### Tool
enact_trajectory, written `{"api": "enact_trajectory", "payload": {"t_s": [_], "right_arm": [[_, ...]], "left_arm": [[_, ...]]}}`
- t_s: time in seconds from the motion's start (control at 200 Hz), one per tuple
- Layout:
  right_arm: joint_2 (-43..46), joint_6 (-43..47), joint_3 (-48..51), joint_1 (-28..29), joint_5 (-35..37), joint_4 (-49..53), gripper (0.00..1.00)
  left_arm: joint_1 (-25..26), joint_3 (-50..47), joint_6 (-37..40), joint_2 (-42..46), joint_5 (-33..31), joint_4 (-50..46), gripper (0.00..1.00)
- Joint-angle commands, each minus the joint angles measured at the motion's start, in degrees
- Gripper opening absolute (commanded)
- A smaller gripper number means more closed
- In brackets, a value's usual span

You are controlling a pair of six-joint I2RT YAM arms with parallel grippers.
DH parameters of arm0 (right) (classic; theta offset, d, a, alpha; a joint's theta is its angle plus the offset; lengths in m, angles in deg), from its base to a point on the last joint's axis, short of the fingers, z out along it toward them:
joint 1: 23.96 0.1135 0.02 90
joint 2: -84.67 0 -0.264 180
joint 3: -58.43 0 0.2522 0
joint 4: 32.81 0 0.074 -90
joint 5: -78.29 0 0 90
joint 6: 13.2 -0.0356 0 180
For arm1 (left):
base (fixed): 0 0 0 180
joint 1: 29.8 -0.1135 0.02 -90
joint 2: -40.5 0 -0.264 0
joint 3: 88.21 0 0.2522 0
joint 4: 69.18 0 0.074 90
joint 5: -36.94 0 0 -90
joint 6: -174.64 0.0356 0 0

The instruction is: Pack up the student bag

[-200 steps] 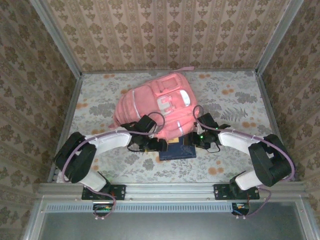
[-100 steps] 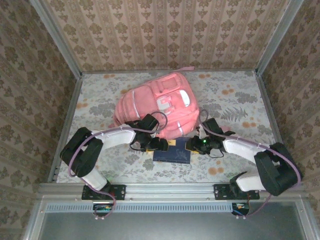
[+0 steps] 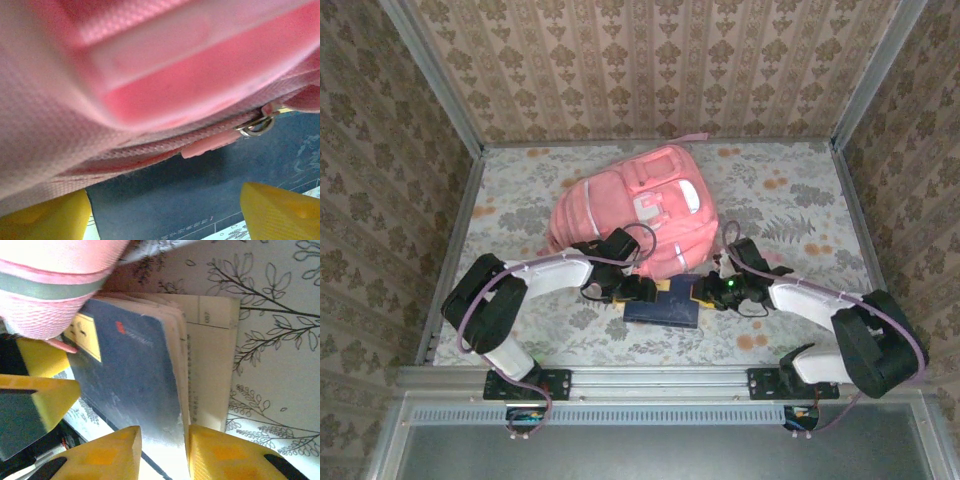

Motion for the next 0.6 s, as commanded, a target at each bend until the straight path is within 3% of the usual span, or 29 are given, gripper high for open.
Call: {"api": "enact_trajectory", "payload": {"t_s": [0.0,0.065,0.245,0.435,0.595], "right_arm": [[-2.45,0.55,0.85,0.38,-3.16,-6.90,0.29],[-2.99,0.01,1.53,0.41,-3.46,-8.98,0.25],[-1.34,1.28,2.17,0.51,-1.27,-7.30,0.00],[8.36,5.32,1.09,0.34,5.03,5.64,0.00],[16.62,3.11,1.13,-0.25,7.13,15.04,0.00]], "left_arm": [[2.23,0.16,1.70,-2.96,5.47,6.92,0.80],[2.26,0.33,1.88,-3.14,5.53,6.83,0.79],[2.10,0.69,2.33,-2.57,4.97,5.41,0.79],[-0.21,-1.72,1.83,3.33,4.95,2.91,0.81],[-1.32,-2.77,1.21,10.85,4.69,-0.97,0.83]]}}
